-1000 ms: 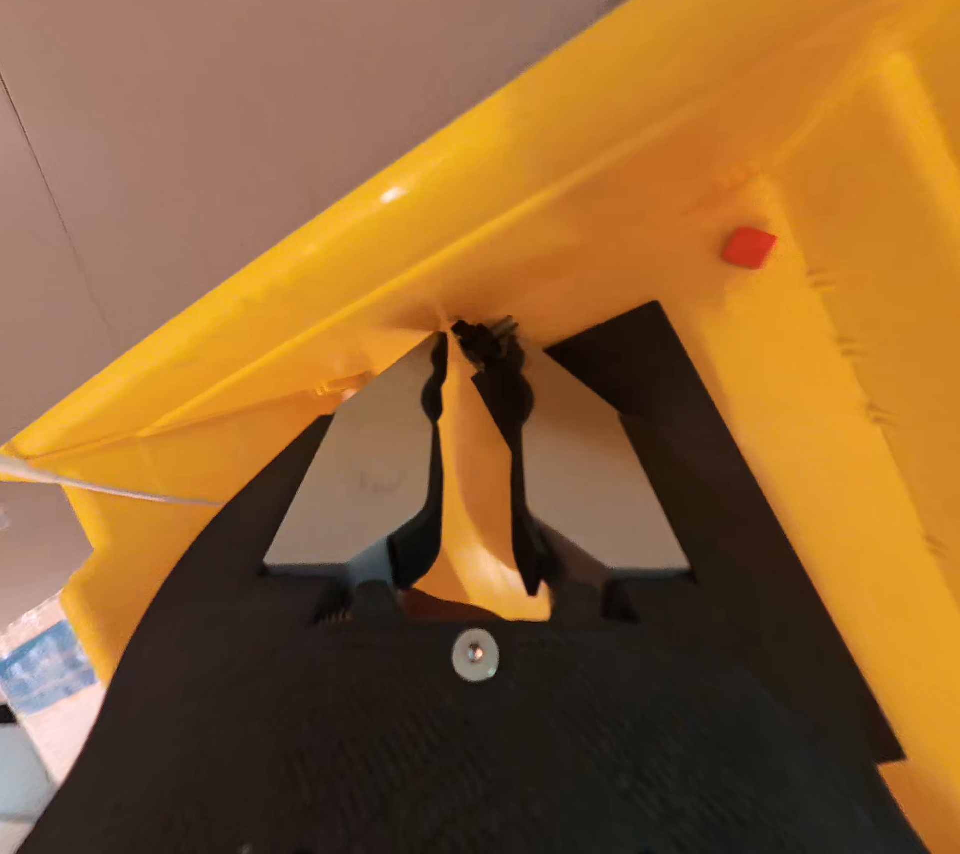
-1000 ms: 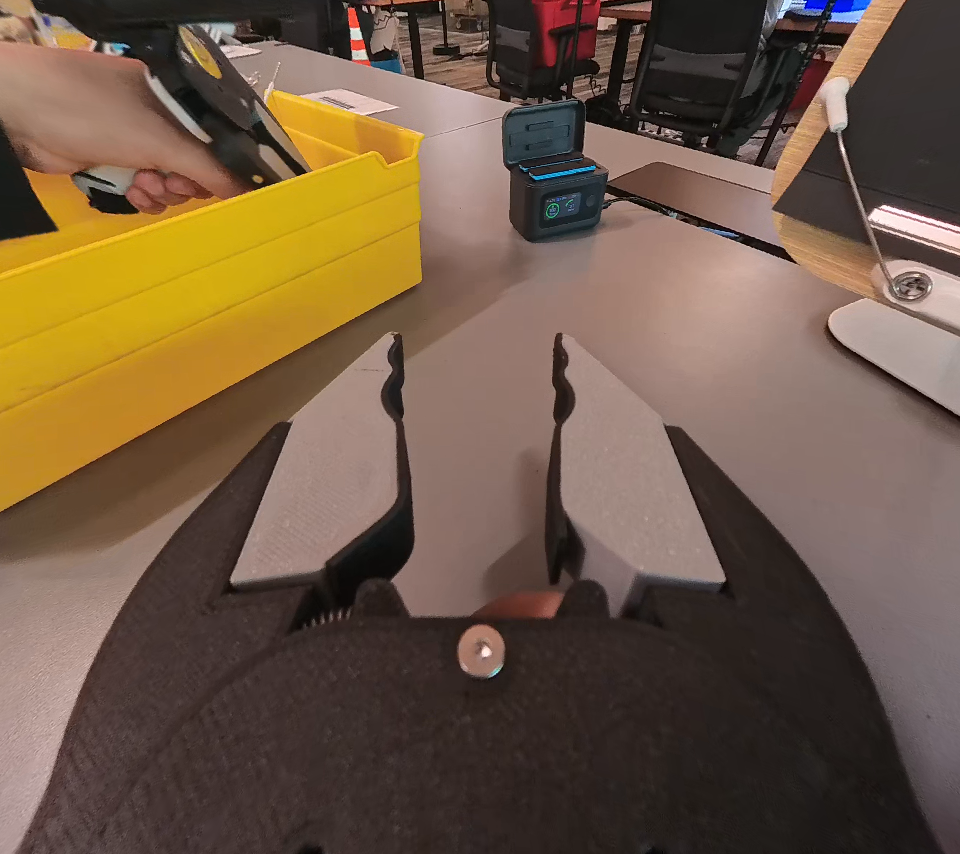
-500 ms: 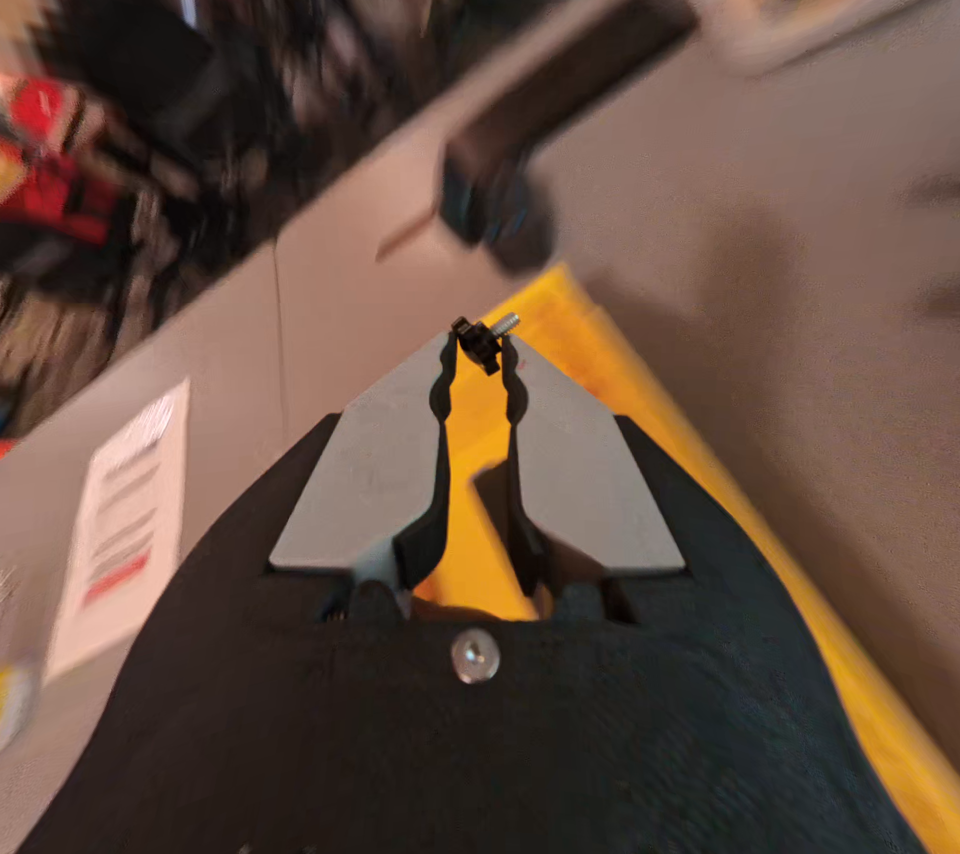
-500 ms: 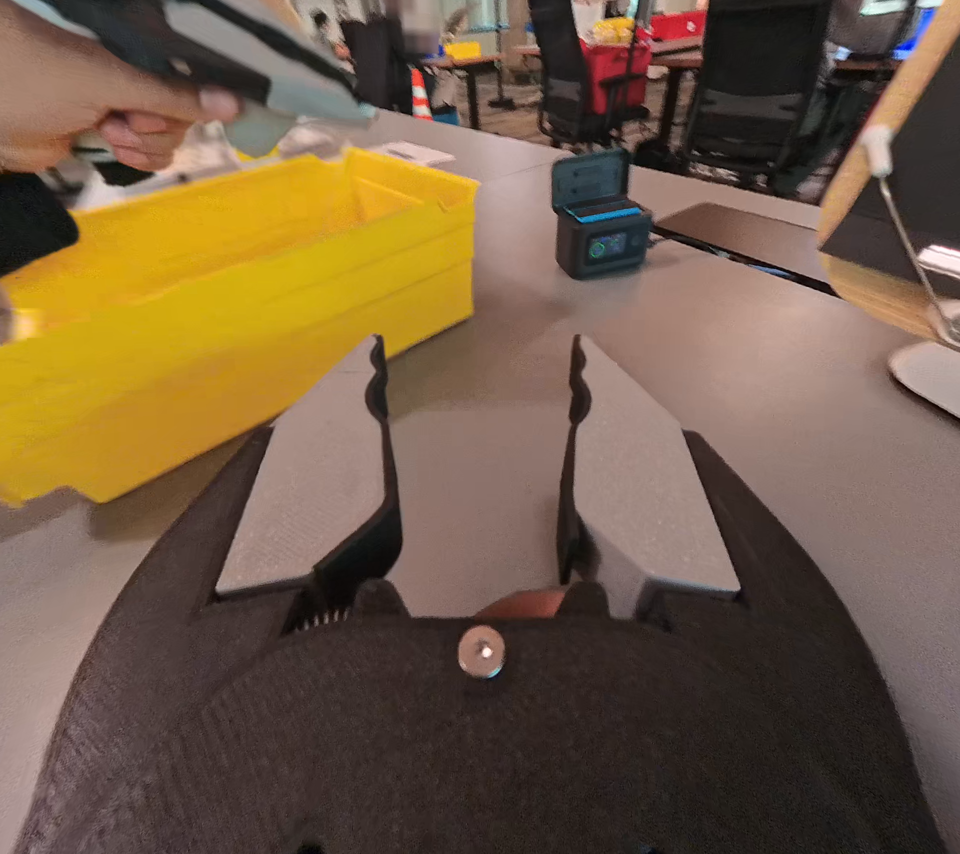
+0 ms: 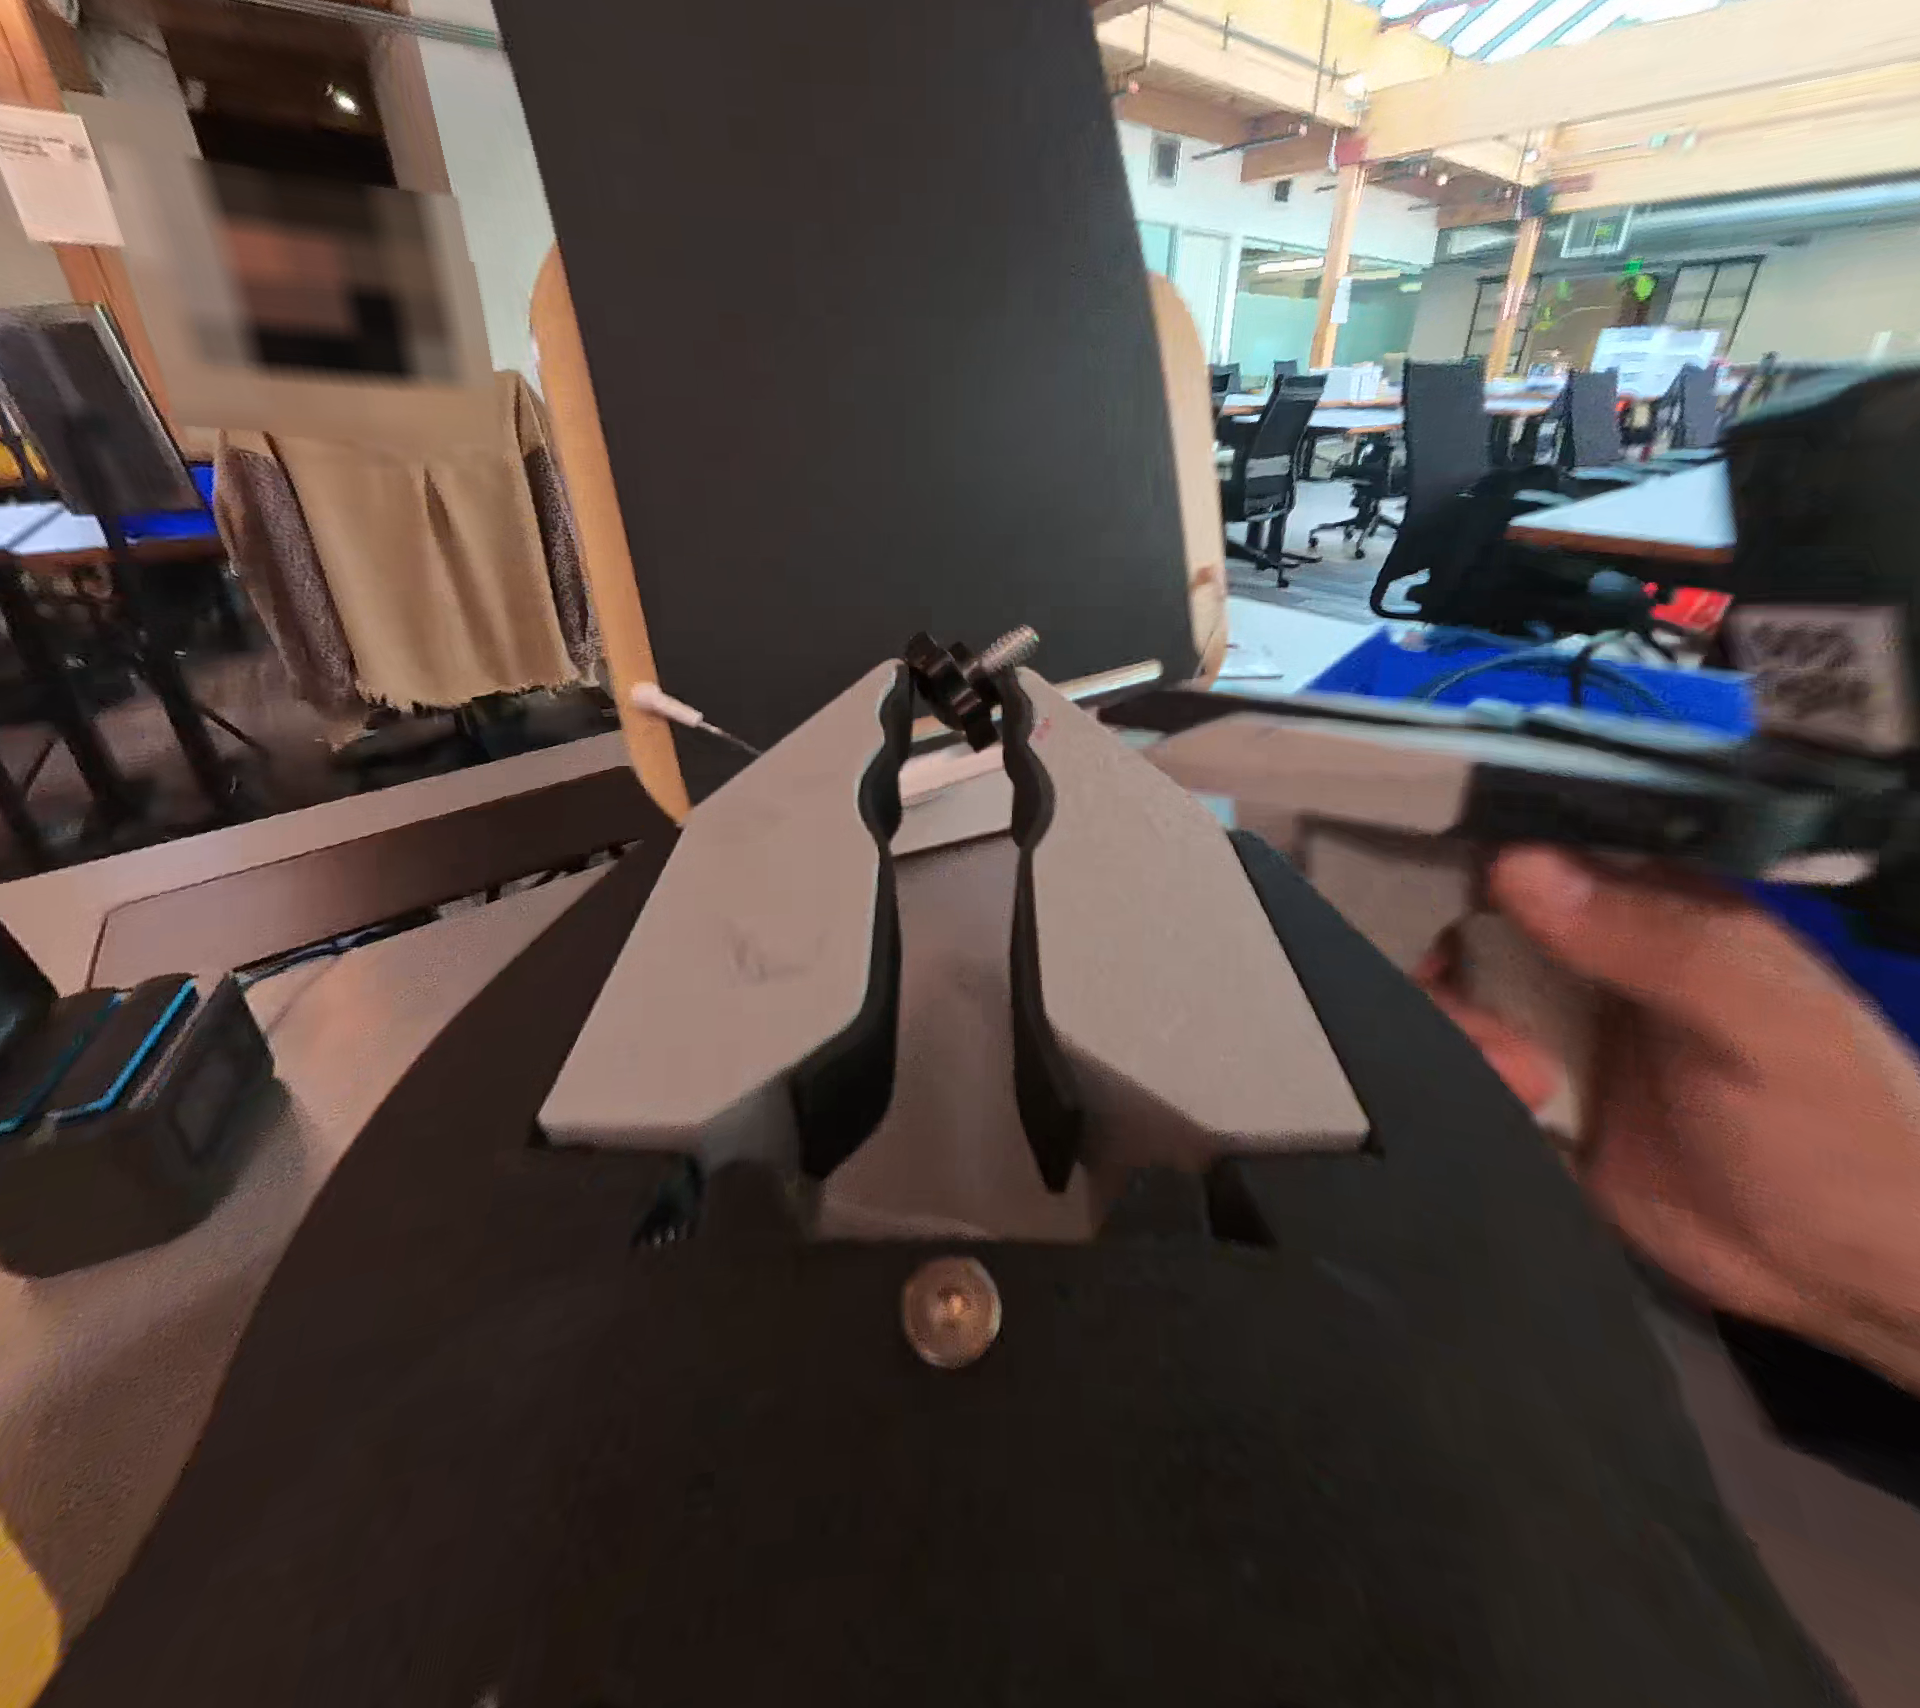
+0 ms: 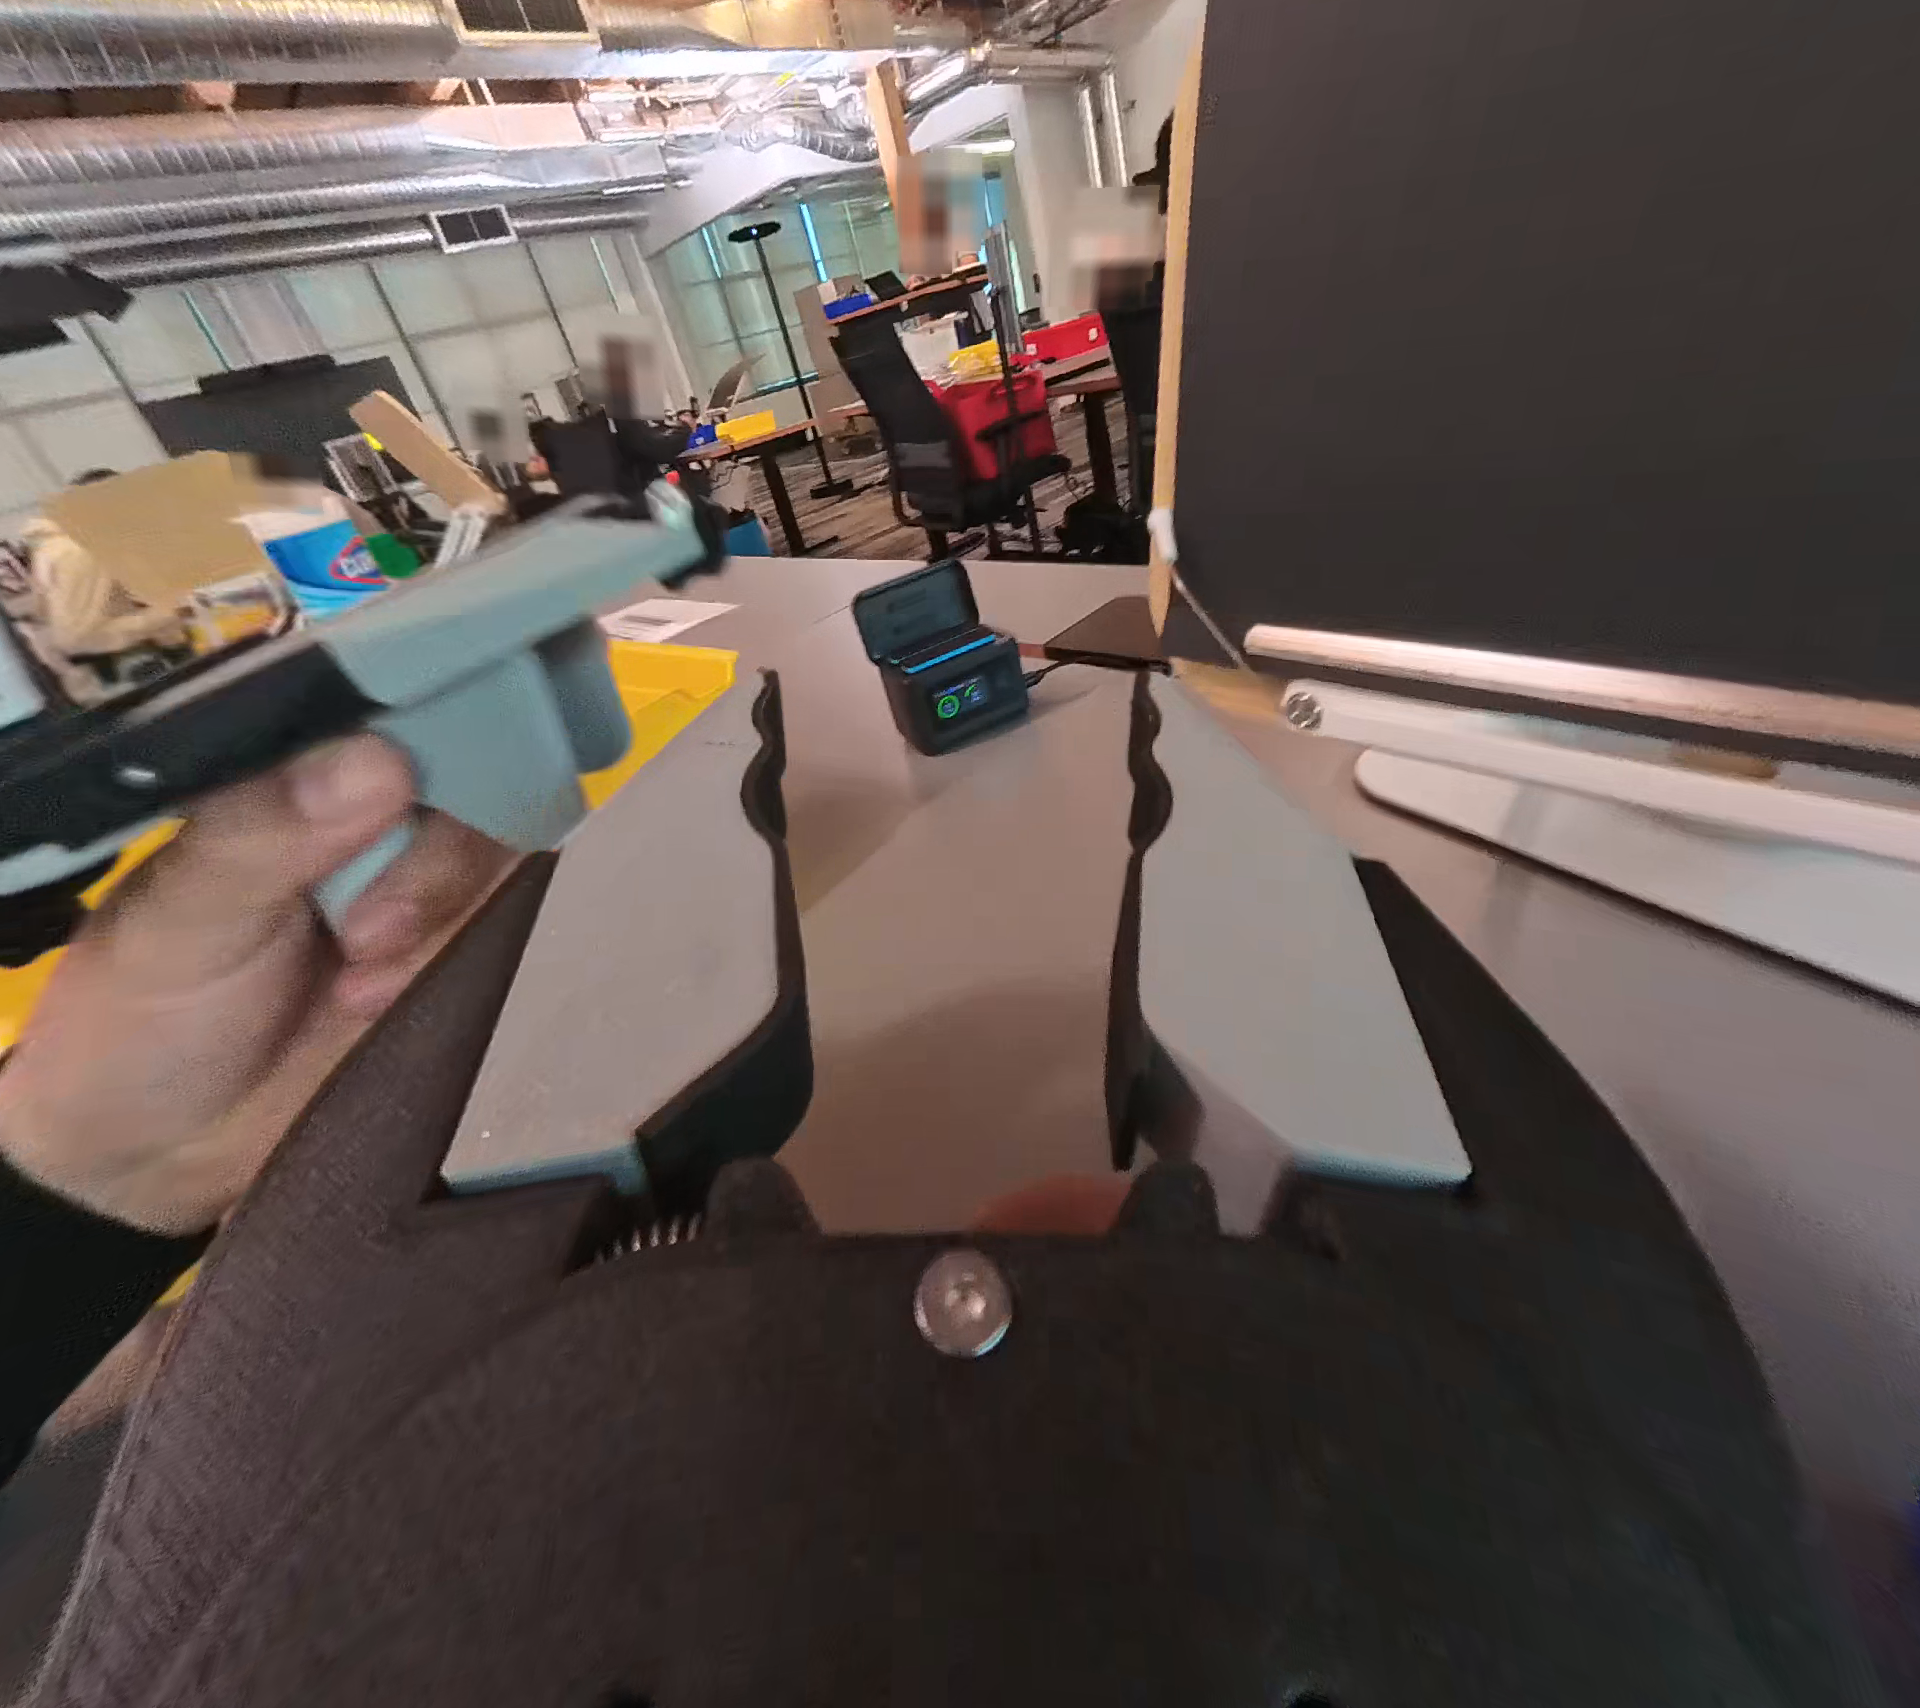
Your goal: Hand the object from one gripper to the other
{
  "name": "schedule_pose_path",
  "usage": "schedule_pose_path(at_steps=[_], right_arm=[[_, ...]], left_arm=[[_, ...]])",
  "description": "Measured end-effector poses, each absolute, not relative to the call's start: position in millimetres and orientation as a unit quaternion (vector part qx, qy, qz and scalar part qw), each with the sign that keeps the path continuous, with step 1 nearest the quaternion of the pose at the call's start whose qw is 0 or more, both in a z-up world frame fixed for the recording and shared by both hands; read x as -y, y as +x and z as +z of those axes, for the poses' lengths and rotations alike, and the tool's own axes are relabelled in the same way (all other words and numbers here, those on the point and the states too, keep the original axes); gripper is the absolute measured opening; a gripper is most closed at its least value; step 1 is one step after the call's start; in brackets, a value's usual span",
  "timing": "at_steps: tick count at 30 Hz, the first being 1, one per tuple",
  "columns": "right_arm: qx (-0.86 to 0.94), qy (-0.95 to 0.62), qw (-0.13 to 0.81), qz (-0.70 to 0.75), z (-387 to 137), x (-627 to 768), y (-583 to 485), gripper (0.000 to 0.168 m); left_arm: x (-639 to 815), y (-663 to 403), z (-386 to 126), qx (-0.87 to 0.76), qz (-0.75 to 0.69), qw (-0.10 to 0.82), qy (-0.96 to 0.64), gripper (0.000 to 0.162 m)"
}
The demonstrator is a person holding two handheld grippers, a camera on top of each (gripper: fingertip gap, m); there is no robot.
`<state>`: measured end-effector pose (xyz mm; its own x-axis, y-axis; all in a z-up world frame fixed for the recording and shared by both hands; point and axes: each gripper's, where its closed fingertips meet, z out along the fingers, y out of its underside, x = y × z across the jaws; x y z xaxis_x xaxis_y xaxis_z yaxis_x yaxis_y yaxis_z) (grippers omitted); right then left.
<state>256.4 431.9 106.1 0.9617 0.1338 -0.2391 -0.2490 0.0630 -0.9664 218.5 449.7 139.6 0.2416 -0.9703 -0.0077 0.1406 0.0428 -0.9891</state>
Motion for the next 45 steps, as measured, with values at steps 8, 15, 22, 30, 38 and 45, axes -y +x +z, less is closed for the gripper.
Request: schedule_pose_path(at_steps=[8,15,22,30,38,45], right_arm=[[0.012,-0.695,0.709,0.114,101,-436,235,0.061],[0.059,-0.714,0.678,0.165,89,-439,209,0.044],[0.049,-0.682,0.696,0.219,111,-430,206,0.042],[0.08,-0.687,0.668,0.275,105,-428,190,0.013],[0.076,-0.692,0.645,0.314,100,-429,189,0.003],[0.071,-0.72,0.659,0.207,92,-436,206,0.003]], left_arm=[[-467,207,101,-0.509,-0.384,0.626,-0.449,0.014],[-449,190,120,-0.506,-0.327,0.71,-0.365,0.014],[-435,192,116,-0.536,-0.231,0.751,-0.308,0.014],[-429,198,109,-0.548,-0.209,0.755,-0.294,0.014],[-431,200,102,-0.547,-0.242,0.733,-0.324,0.014],[-441,210,74,-0.555,-0.339,0.618,-0.442,0.031]])
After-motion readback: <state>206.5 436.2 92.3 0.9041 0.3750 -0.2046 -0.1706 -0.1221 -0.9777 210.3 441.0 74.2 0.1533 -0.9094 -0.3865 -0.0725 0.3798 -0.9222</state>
